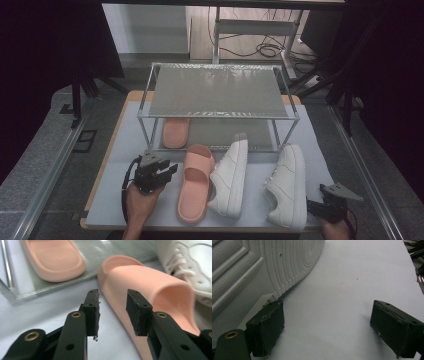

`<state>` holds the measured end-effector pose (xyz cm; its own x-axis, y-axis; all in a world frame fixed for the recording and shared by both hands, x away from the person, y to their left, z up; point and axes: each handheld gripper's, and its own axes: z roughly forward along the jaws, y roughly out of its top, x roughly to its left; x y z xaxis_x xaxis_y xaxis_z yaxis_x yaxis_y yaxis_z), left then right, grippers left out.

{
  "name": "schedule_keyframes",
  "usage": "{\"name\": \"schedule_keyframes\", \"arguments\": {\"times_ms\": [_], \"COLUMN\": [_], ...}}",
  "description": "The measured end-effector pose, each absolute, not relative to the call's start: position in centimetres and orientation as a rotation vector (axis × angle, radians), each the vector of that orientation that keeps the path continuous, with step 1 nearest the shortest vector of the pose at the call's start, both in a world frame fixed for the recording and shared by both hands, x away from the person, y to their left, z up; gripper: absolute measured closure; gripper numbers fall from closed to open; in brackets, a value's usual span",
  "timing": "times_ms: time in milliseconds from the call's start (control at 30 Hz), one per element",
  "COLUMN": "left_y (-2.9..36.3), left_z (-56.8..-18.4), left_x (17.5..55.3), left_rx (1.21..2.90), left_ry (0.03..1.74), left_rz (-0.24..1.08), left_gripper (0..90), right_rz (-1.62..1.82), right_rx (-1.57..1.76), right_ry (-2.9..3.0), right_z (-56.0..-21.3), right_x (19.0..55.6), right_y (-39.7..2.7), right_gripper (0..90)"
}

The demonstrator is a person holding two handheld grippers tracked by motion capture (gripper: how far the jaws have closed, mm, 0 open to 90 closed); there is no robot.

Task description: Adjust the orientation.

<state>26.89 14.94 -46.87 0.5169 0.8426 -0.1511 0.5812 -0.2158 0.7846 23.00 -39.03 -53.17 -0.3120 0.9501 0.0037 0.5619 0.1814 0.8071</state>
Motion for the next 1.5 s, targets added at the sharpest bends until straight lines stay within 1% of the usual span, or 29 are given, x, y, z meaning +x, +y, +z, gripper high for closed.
{"name": "schedule_keyframes", "arguments": {"times_ms": [233, 467, 667, 767, 933, 1000, 1167, 1367, 1500], "left_y": [13.8, 13.3, 12.4, 12.2, 11.9, 11.8, 12.1, 12.6, 12.8], "left_z": [-46.5, -47.6, -48.3, -48.5, -48.4, -48.3, -48.2, -48.1, -47.7], "left_x": [25.5, 26.3, 27.1, 27.5, 27.7, 27.7, 27.7, 28.0, 28.1], "left_rx": [1.922, 1.923, 1.943, 1.946, 1.947, 1.95, 1.942, 1.934, 1.93], "left_ry": [1.119, 1.136, 1.143, 1.155, 1.169, 1.179, 1.19, 1.214, 1.212], "left_rz": [0.362, 0.323, 0.327, 0.336, 0.339, 0.344, 0.35, 0.366, 0.382], "left_gripper": [59.4, 59.5, 61.1, 63.2, 70.6, 72.3, 74.8, 80.5, 80.8], "right_rz": [0.993, 0.994, 0.994, 0.994, 0.995, 0.995, 0.995, 0.995, 0.995], "right_rx": [1.415, 1.415, 1.415, 1.415, 1.415, 1.415, 1.415, 1.415, 1.415], "right_ry": [1.951, 1.951, 1.95, 1.951, 1.951, 1.95, 1.95, 1.95, 1.95], "right_z": [-53.2, -53.2, -53.2, -53.2, -53.2, -53.2, -53.2, -53.2, -53.2], "right_x": [23.0, 23.0, 23.0, 23.0, 23.0, 23.0, 23.0, 23.0, 23.0], "right_y": [-39.0, -39.0, -39.0, -39.0, -39.0, -39.0, -39.0, -39.0, -39.0], "right_gripper": [12.1, 12.1, 12.1, 12.1, 12.1, 12.1, 12.1, 12.1, 12.1]}}
